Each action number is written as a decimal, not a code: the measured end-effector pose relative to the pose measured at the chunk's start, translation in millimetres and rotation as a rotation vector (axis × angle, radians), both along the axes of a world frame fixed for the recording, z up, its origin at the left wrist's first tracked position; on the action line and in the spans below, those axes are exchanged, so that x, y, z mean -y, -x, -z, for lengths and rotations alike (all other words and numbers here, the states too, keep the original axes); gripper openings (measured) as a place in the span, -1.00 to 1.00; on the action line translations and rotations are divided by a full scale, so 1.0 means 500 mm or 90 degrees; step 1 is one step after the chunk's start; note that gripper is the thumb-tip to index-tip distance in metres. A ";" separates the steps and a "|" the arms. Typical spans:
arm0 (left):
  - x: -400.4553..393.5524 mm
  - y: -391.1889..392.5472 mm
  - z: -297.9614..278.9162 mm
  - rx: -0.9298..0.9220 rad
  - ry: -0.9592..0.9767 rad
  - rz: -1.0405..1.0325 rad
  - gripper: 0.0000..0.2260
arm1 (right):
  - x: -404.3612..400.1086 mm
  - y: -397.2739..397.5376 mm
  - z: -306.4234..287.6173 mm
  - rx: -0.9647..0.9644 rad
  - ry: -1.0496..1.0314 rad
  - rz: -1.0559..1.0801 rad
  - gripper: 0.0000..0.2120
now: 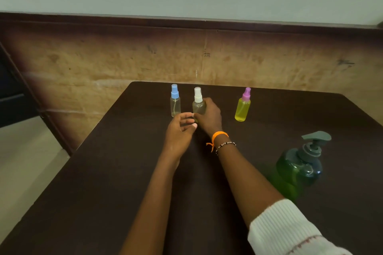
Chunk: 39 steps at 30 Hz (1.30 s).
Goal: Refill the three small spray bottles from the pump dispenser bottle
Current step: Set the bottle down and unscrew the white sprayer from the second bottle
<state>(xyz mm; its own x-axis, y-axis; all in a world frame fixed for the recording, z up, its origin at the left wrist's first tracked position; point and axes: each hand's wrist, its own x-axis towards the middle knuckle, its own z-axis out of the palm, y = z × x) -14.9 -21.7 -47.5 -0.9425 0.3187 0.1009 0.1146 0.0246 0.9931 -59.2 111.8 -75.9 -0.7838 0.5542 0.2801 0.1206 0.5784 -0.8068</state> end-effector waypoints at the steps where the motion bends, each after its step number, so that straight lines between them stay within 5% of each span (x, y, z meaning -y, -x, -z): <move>1: 0.003 0.000 -0.003 -0.002 0.003 -0.003 -0.78 | 0.007 -0.015 -0.005 -0.022 0.007 -0.002 -0.60; 8: 0.017 -0.043 -0.046 0.027 -0.036 0.043 -0.69 | 0.055 -0.181 -0.077 -0.121 -0.082 -0.055 -0.68; 16: 0.038 -0.150 -0.089 -0.010 -0.078 0.210 -0.75 | 0.059 -0.374 -0.158 -0.066 -0.068 -0.211 -0.48; 19: 0.033 -0.178 -0.103 -0.047 -0.114 0.116 -0.73 | 0.060 -0.418 -0.207 -0.121 0.010 -0.203 -0.68; 21: 0.025 -0.195 -0.114 -0.099 -0.101 0.048 -0.69 | 0.060 -0.428 -0.236 -0.169 -0.058 -0.104 -0.91; 27: 0.011 -0.248 -0.151 -0.366 -0.058 -0.093 -0.57 | 0.052 -0.430 -0.308 -0.088 -0.066 0.024 -0.41; 30: 0.012 -0.261 -0.165 -0.445 -0.025 -0.097 -0.59 | 0.032 -0.423 -0.319 -0.086 -0.023 0.020 -0.35; 39: 0.010 -0.279 -0.184 -0.258 -0.087 0.142 -0.77 | -0.008 -0.443 -0.334 -0.087 0.027 -0.133 -0.58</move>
<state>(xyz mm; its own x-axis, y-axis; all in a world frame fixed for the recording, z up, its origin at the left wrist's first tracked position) 124.5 -26.6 44.7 -0.7288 0.4662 0.5015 0.4811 -0.1724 0.8595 162.1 115.7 91.1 -0.8393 0.3975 0.3708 -0.1095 0.5445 -0.8316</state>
